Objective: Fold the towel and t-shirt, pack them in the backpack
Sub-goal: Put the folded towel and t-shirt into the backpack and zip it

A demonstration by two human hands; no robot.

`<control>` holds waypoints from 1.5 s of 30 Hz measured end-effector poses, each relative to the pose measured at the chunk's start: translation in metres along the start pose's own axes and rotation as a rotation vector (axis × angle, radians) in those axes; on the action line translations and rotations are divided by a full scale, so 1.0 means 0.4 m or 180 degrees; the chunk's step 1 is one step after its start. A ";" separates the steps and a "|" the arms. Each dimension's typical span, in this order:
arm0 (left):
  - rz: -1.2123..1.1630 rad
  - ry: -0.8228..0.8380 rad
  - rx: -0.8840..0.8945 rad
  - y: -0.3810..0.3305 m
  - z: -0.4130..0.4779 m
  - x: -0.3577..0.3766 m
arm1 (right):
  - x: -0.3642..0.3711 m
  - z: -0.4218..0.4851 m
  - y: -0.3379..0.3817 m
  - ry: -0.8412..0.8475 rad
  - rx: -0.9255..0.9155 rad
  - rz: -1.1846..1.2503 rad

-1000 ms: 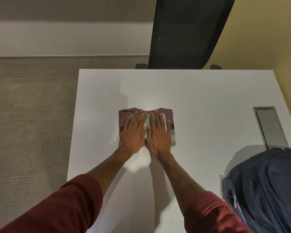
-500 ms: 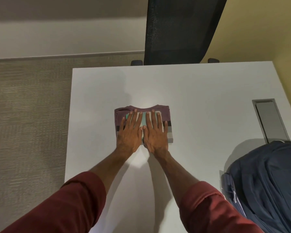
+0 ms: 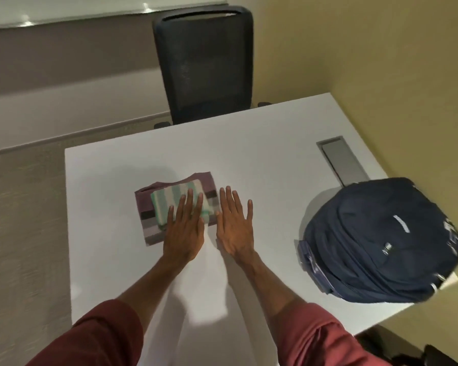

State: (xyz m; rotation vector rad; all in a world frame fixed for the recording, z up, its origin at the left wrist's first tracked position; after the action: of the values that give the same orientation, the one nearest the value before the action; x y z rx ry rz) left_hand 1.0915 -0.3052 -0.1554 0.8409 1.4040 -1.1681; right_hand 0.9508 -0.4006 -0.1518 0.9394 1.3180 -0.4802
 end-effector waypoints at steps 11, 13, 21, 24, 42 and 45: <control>-0.0337 0.0354 0.0920 -0.458 0.054 -0.006 | -0.224 -0.285 -0.351 -0.0424 0.0918 -0.0165; -0.0254 0.0414 0.1067 -0.553 0.068 -0.002 | -0.266 -0.330 -0.412 -0.0477 0.1054 -0.0230; -0.0235 0.0495 0.1402 -0.837 0.114 -0.016 | -0.386 -0.458 -0.643 -0.0661 0.1656 -0.0235; -0.0096 0.0362 0.1652 -0.916 0.144 -0.015 | -0.412 -0.495 -0.734 -0.0639 0.2008 -0.0077; -0.0486 0.1225 0.0238 -0.979 0.314 0.097 | -0.333 -0.578 -0.947 -0.1201 0.3348 0.0346; -0.0669 0.1338 -0.0318 -0.939 0.318 0.120 | -0.327 -0.578 -0.947 -0.1098 0.3319 0.0348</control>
State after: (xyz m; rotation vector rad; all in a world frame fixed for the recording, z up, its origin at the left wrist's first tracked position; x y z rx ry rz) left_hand 0.7653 -0.5333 -0.1201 0.9189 1.9173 -1.1051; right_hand 0.4916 -0.4554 -0.1363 1.6658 0.6408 -1.2363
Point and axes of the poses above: each hand's wrist, its own z-axis towards the middle knuckle, its own x-axis out of the palm, y = z × x, the point moved 3 cm from there along z, towards the middle knuckle, and after that the axes turned 3 degrees about y, right-handed, at the moved point
